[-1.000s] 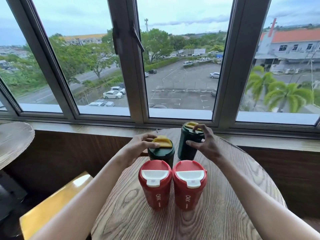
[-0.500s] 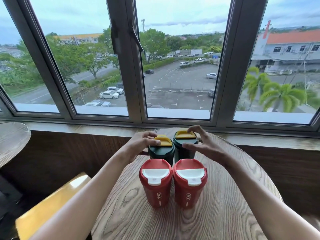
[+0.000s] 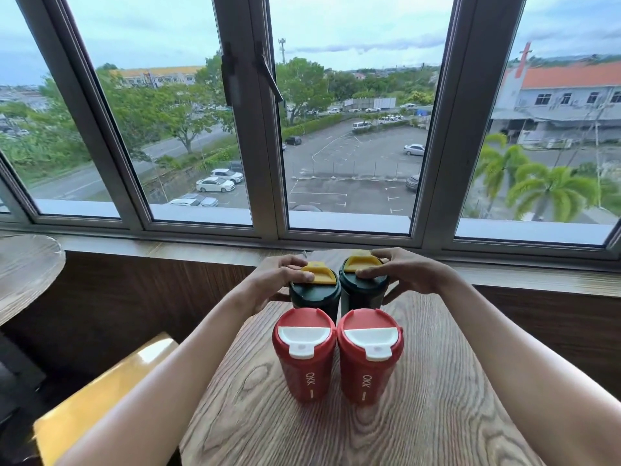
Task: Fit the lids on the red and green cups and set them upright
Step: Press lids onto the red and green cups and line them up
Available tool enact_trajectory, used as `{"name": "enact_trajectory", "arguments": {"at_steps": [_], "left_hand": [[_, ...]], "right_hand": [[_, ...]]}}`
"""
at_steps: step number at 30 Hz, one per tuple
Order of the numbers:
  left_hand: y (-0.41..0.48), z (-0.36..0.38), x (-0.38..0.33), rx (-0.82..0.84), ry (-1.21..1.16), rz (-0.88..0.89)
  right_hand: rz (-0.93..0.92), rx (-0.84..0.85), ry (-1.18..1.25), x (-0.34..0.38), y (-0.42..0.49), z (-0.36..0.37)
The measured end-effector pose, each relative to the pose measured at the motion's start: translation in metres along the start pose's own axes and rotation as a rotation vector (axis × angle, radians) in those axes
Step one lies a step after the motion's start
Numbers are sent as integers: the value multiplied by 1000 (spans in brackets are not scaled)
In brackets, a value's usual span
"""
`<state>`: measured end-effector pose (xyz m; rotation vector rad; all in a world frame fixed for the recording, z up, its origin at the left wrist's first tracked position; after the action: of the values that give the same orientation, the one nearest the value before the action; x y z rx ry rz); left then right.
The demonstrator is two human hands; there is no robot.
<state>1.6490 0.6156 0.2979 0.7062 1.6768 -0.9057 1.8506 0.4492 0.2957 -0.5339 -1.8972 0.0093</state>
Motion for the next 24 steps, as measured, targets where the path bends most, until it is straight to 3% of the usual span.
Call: {"name": "enact_trajectory", "arguments": {"at_steps": [24], "left_hand": [[-1, -3, 0, 1, -41, 0]], "right_hand": [[-6, 22, -9, 0, -21, 8]]}}
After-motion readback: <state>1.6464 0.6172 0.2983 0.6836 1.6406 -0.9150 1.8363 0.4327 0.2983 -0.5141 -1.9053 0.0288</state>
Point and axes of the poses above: each hand's wrist, its own y-axis towards the middle knuckle, its own z-axis out of the palm, x = y × z, the point moved 2 cm from there along y, towards the middle knuckle, and after that the axes turned 3 degrees about -y, right-handed, at the moved point
